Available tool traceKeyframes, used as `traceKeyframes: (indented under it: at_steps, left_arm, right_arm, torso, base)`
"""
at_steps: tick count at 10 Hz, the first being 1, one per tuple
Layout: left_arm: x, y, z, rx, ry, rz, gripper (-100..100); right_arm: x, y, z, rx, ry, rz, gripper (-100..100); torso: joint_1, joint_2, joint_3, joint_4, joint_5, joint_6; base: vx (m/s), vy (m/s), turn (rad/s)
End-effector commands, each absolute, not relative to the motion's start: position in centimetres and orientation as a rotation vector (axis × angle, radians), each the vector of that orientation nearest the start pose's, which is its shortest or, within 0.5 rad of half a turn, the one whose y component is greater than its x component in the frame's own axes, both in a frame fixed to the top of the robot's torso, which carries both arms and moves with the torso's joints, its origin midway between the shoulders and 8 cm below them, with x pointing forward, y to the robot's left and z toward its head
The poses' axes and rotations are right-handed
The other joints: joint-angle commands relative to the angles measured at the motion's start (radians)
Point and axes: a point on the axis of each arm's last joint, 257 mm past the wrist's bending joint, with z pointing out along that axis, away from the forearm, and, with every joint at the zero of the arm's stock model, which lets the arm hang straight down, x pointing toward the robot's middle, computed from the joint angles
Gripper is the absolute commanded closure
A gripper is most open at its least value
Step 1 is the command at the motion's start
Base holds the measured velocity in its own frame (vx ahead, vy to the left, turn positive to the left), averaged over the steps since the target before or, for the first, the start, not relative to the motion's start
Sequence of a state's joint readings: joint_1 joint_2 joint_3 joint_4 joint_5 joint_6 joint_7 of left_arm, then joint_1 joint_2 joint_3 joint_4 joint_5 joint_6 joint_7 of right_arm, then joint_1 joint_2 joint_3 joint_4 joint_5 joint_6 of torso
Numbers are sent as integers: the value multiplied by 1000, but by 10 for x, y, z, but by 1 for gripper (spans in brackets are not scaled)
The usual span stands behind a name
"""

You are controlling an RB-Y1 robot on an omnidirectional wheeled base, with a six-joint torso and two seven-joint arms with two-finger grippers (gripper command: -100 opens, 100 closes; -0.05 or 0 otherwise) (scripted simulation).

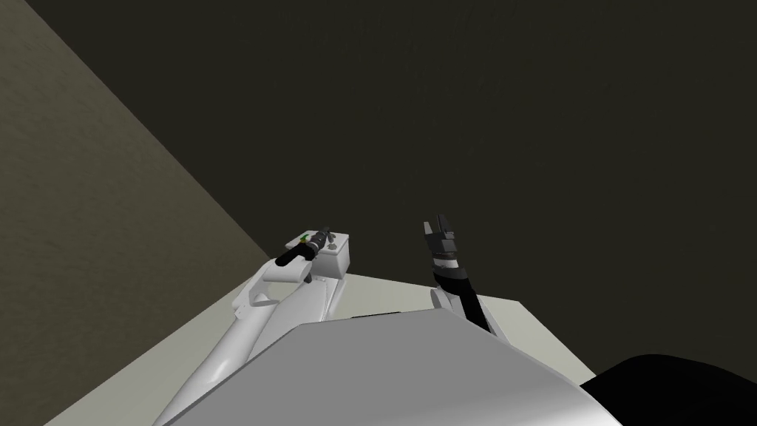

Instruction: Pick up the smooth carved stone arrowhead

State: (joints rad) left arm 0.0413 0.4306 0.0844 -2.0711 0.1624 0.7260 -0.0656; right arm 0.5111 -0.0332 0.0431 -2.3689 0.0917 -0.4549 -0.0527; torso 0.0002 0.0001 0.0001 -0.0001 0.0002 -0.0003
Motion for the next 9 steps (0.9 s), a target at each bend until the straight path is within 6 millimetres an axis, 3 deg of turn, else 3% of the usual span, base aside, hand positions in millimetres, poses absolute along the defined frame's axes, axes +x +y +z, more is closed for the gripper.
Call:
traceKeyframes:
  at_steps: [1,3,9]
  left_arm:
    - [515,351,-150,-1149,1537,-735,-100]
    - [513,353,-158,-1173,1557,-714,-100]
    - [519,390,-177,-1249,1649,-541,-100]
  right_arm:
    - [336,-250,50,577,657,1339,0]
    - [336,-250,50,577,657,1339,0]
    - [336,-250,50,577,657,1339,0]
  torso:
    - [0,0,0,0,0,0]
    - [0,0,0,0,0,0]
    - [0,0,0,0,0,0]
  base:
    - [-5,5,-52]
    - [-3,4,-23]
    - [-4,7,-52]
